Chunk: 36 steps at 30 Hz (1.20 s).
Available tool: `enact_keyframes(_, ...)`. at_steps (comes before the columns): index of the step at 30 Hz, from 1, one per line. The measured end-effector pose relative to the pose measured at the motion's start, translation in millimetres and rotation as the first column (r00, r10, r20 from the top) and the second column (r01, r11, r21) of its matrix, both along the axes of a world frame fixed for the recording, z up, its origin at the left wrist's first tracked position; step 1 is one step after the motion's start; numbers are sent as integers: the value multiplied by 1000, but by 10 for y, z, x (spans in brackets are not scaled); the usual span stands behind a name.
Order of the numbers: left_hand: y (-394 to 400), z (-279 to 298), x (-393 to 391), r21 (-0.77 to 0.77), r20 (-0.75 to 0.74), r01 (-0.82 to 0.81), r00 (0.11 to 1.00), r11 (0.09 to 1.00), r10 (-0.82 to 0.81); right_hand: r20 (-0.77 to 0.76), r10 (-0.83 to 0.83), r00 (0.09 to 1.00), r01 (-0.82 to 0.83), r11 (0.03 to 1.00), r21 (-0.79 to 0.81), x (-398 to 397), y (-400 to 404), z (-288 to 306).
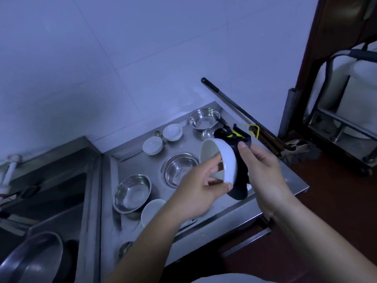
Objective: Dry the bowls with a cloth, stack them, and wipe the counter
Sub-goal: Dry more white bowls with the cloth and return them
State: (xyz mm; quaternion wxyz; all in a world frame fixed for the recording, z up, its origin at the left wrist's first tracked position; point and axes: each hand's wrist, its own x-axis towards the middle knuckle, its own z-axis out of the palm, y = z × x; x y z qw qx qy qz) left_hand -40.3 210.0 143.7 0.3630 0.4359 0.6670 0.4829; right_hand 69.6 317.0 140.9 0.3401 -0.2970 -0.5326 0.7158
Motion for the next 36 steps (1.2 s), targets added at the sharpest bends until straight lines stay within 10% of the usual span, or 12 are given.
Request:
enact_keyframes(9,91,39,-74,30,517,-483,756,875,400,-39,108,993,-97,972,212,-201,-346,-265)
enact_keyframes(20,-31,-24,-411,-169,924,-712,127,681,362,75,-106,992,22,709,705,-306,-481,-763)
enact_keyframes(26,-267,-106,-534,-252,952,-677,-45,692,303,152,-124,981,18,830,558,-523,-357,-889)
enact_keyframes(28,-378,-229,-628,-318,921,-624,-25,713,389,209,-104,972,-11,874,485,-603,-344,-906)
enact_keyframes(32,-773,-480,-852,-382,720,-494,371,781,586,345,-94,934,1,965,261,-760,-335,-950)
enact_keyframes(36,-1262,-617,-1158,-300,441,-623,581,722,684,404,83,911,-19,987,-159,-944,-424,-909)
